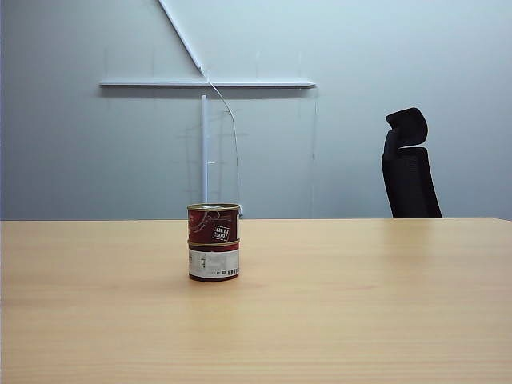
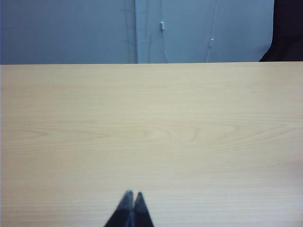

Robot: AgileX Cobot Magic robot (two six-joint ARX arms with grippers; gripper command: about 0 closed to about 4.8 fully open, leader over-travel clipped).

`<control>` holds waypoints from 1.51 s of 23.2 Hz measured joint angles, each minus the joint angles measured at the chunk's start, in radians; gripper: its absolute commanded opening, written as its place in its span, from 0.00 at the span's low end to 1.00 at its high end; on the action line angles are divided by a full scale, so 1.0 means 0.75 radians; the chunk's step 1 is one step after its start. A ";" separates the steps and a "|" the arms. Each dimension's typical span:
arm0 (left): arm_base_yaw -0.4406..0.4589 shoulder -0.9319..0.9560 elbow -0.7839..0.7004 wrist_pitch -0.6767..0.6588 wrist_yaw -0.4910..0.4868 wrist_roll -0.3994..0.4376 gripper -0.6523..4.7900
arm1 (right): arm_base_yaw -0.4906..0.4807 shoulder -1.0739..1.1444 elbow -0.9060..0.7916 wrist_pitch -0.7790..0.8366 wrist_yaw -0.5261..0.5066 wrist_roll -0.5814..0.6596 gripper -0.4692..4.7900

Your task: Stack a can of tomatoes on the right onto the can of tomatoes on the left.

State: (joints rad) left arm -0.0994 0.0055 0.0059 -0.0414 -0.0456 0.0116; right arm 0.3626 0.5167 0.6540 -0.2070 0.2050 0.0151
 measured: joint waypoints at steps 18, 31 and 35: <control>-0.001 0.000 0.000 0.000 0.000 0.000 0.12 | -0.467 -0.688 -0.838 0.223 -0.358 0.056 0.08; -0.001 0.000 0.000 0.000 0.000 0.000 0.12 | -0.467 -0.688 -0.865 0.260 -0.277 0.056 0.08; -0.001 0.000 0.000 0.000 0.000 0.000 0.12 | -0.467 -0.688 -0.865 0.270 -0.277 0.053 0.08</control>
State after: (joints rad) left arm -0.0998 0.0055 0.0059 -0.0414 -0.0456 0.0116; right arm 0.0124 0.0010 0.0051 -0.0044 -0.0025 0.0551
